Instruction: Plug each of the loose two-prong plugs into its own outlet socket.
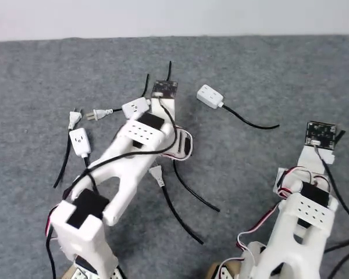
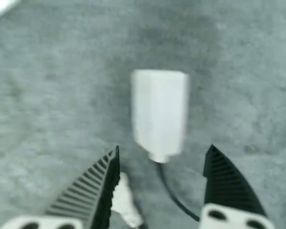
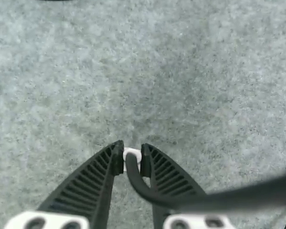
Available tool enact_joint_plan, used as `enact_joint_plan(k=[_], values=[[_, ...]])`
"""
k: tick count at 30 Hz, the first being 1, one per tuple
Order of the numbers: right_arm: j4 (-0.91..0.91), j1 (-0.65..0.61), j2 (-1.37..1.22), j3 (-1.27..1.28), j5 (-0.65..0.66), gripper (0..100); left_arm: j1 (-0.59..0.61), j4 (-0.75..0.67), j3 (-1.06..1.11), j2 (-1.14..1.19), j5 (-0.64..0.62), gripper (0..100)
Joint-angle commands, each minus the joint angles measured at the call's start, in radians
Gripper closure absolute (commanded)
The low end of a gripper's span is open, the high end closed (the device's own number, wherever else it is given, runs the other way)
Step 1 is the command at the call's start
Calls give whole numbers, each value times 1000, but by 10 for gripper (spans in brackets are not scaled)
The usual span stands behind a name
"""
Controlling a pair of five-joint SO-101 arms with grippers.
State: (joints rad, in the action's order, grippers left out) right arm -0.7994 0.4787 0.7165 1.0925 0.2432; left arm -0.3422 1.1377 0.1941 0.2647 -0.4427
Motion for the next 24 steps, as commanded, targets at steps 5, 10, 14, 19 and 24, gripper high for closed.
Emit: enact_joint_plan(k=[5, 10, 14, 19, 24], values=[[19, -24, 2, -9, -11, 991, 149, -2, -42, -55, -17, 788], [18, -35, 2, -8, -11, 991, 132, -135, -36, -31, -17, 960], [18, -35, 2, -8, -11, 991, 74, -201, -41, 54, -17, 970], [18, -35, 2, -8, -11, 991, -25, -196, -111, 120, -17, 970], [18, -33, 2, -8, -11, 991, -92, -216, -125, 127, -12, 970]])
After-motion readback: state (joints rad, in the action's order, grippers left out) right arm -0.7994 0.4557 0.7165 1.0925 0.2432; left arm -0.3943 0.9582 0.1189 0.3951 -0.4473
